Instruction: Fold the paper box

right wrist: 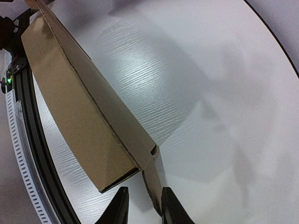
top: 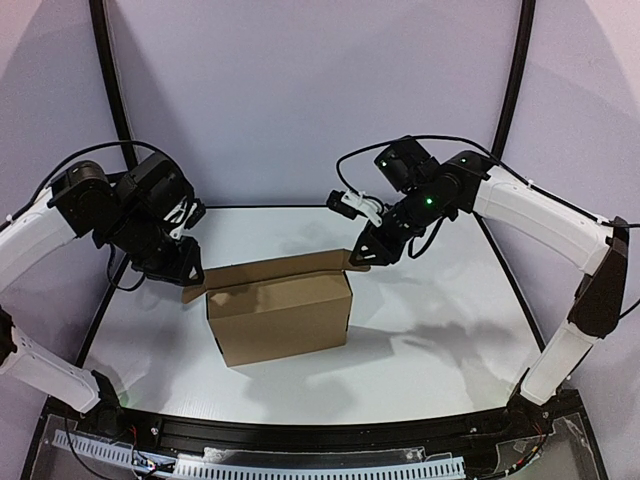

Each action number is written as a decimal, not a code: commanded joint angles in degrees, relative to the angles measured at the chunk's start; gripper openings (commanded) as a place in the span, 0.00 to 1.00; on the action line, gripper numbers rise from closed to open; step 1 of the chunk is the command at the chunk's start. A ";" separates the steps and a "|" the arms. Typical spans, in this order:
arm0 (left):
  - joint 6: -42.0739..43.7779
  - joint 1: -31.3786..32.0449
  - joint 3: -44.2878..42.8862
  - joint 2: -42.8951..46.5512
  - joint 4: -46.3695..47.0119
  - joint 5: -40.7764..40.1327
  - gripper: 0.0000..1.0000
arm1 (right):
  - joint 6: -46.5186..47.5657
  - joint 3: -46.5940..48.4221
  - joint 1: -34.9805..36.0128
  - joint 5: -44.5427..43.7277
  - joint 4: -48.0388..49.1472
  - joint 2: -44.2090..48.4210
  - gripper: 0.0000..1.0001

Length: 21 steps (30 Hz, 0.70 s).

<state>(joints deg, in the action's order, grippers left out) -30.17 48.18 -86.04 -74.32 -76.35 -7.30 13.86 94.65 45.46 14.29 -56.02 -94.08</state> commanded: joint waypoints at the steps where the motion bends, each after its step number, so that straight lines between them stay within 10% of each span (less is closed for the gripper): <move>1: 0.14 0.28 0.19 -0.56 -1.22 0.43 0.32 | -1.41 1.48 0.67 -0.50 -0.33 -0.82 0.25; 21: -6.17 0.42 2.66 -0.24 1.42 -0.56 0.01 | -7.54 3.43 2.97 -3.04 -2.29 -3.22 0.00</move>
<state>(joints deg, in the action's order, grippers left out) -32.68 48.21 -85.19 -75.13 -75.92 -7.14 10.47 96.73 47.09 11.71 -57.28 -96.97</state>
